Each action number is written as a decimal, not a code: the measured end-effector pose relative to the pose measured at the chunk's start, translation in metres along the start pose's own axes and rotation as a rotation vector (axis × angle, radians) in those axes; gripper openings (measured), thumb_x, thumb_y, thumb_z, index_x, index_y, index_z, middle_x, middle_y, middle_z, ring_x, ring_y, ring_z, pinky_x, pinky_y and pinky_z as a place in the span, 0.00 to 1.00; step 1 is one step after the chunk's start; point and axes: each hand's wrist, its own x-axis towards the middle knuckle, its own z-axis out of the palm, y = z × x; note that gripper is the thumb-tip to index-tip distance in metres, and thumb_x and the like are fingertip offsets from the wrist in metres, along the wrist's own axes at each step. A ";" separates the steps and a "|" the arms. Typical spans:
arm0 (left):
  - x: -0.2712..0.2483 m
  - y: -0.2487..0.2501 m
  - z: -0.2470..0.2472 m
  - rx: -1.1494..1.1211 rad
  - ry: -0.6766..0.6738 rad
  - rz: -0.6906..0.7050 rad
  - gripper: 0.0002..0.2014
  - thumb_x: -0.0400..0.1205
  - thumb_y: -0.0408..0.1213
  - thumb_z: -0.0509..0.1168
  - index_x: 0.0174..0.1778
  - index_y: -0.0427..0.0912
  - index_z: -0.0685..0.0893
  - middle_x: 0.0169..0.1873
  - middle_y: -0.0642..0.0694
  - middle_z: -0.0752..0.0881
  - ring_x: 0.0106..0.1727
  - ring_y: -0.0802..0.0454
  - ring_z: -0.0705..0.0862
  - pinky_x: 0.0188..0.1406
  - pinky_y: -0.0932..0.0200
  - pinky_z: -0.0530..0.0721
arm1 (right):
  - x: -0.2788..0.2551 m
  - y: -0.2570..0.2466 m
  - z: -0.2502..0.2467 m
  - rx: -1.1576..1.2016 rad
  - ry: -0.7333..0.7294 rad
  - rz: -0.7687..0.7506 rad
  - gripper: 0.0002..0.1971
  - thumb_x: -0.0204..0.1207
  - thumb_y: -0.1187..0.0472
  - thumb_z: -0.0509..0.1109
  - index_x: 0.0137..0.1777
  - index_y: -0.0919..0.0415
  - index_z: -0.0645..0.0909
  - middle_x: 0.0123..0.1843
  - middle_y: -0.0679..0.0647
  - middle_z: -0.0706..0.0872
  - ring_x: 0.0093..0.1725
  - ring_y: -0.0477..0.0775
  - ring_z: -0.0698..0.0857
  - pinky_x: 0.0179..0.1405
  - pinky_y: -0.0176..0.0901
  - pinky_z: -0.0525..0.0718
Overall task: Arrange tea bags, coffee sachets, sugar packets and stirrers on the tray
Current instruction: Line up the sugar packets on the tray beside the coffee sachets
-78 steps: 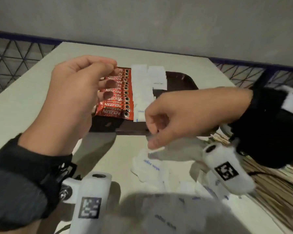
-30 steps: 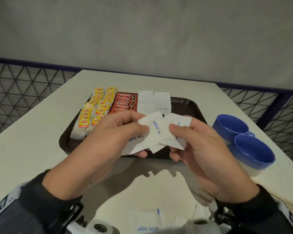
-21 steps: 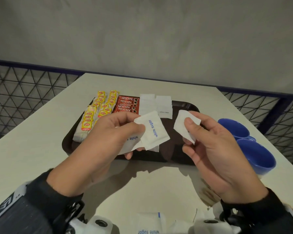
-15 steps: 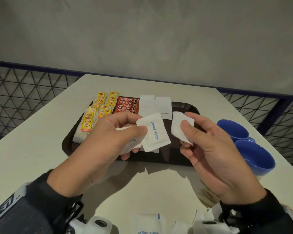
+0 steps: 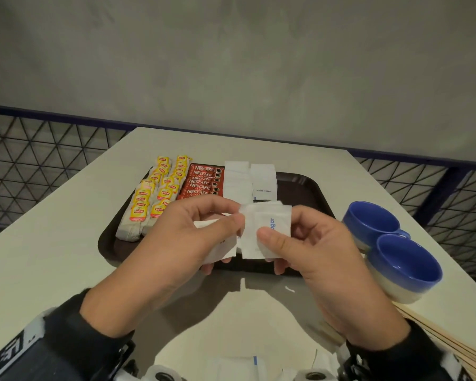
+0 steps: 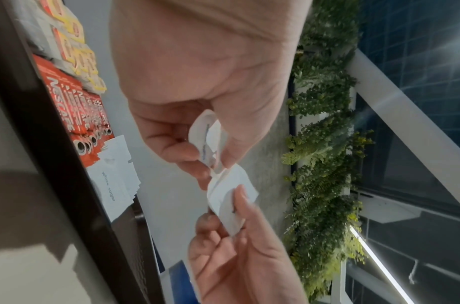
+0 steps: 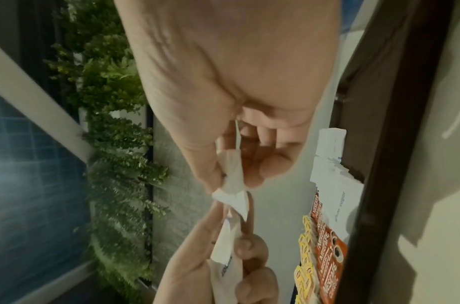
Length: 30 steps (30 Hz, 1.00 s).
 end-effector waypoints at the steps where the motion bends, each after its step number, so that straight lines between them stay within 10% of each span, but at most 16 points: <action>1: 0.000 0.000 -0.001 0.039 0.006 0.004 0.04 0.80 0.45 0.74 0.42 0.52 0.93 0.37 0.52 0.93 0.29 0.49 0.85 0.22 0.57 0.75 | -0.001 -0.001 0.000 -0.063 0.050 -0.068 0.10 0.69 0.62 0.82 0.48 0.62 0.88 0.43 0.58 0.93 0.37 0.52 0.86 0.31 0.42 0.84; 6: -0.004 0.002 -0.001 -0.005 -0.264 -0.032 0.25 0.75 0.68 0.70 0.45 0.49 0.93 0.45 0.44 0.95 0.37 0.49 0.86 0.28 0.56 0.76 | -0.008 -0.005 -0.002 -0.639 0.228 -0.529 0.15 0.69 0.70 0.81 0.38 0.51 0.79 0.38 0.47 0.81 0.37 0.53 0.81 0.31 0.40 0.79; 14: -0.005 -0.001 0.002 0.010 -0.295 -0.021 0.26 0.74 0.59 0.73 0.44 0.34 0.91 0.45 0.24 0.88 0.33 0.42 0.78 0.22 0.59 0.72 | -0.010 -0.005 -0.005 -0.770 0.108 -0.610 0.16 0.68 0.72 0.82 0.41 0.52 0.82 0.46 0.44 0.80 0.49 0.52 0.81 0.41 0.38 0.77; 23: -0.003 0.000 0.003 -0.034 -0.090 0.026 0.12 0.76 0.45 0.79 0.31 0.43 0.89 0.26 0.47 0.82 0.25 0.53 0.78 0.23 0.59 0.71 | -0.015 -0.009 -0.001 -0.426 0.065 -0.420 0.23 0.61 0.67 0.70 0.55 0.44 0.82 0.57 0.42 0.83 0.62 0.47 0.84 0.53 0.35 0.84; 30: -0.005 0.003 0.007 -0.011 -0.091 0.016 0.17 0.74 0.52 0.73 0.28 0.41 0.88 0.25 0.46 0.82 0.25 0.52 0.75 0.22 0.59 0.70 | -0.003 -0.006 0.005 0.013 0.067 -0.087 0.22 0.76 0.73 0.76 0.65 0.54 0.79 0.52 0.54 0.93 0.46 0.56 0.94 0.33 0.44 0.90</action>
